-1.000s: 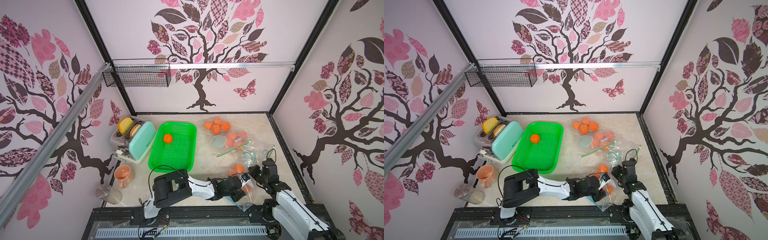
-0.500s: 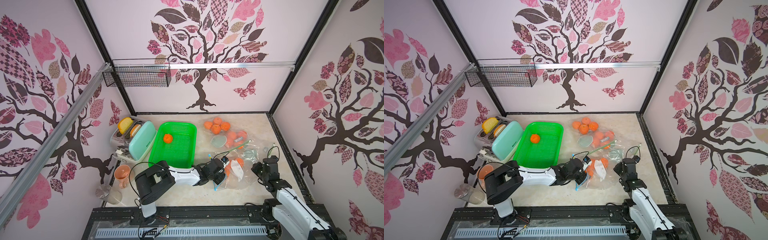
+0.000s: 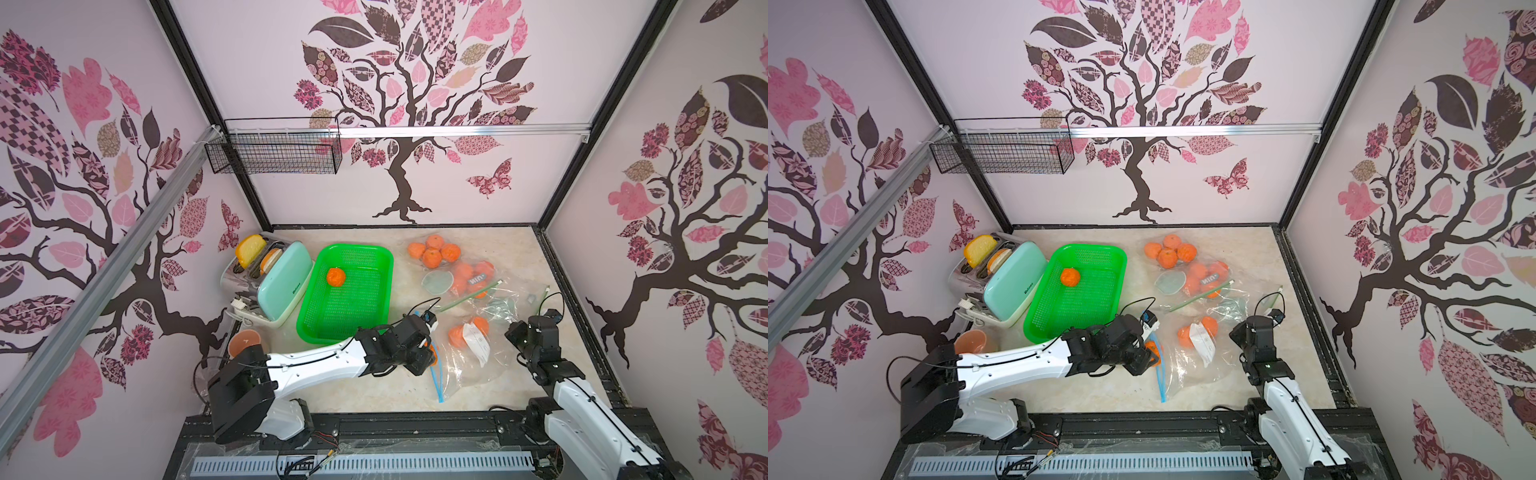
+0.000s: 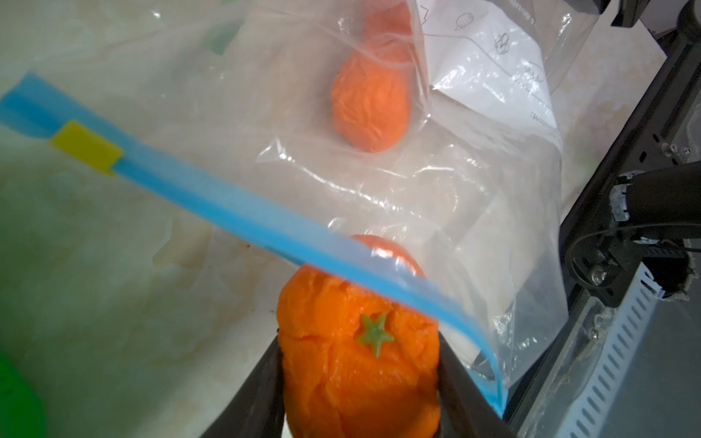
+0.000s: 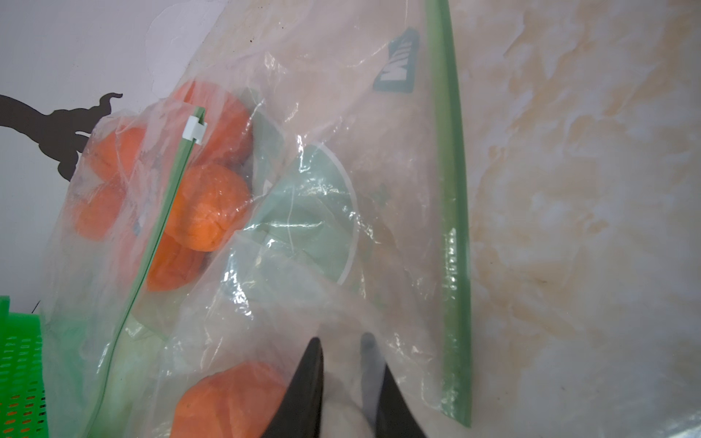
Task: Open the zip-top bag and take out the orange
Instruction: Pick up the orange from the zipper food storage bag, then place the orange in the basket.
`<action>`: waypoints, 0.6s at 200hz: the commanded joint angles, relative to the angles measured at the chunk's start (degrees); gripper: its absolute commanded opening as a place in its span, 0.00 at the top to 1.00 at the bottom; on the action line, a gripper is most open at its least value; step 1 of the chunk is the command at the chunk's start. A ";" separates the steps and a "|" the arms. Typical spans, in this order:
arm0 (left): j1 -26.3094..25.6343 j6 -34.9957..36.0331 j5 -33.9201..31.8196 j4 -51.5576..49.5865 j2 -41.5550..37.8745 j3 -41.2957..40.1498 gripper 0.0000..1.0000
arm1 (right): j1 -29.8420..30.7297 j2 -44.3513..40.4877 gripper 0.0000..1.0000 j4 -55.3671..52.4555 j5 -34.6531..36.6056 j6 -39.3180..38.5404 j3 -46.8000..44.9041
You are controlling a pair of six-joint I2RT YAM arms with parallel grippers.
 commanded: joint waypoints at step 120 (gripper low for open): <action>32.25 -1.99 -13.11 -6.16 2.45 13.48 0.64 | -0.31 0.31 0.78 3.83 -5.71 2.18 -3.33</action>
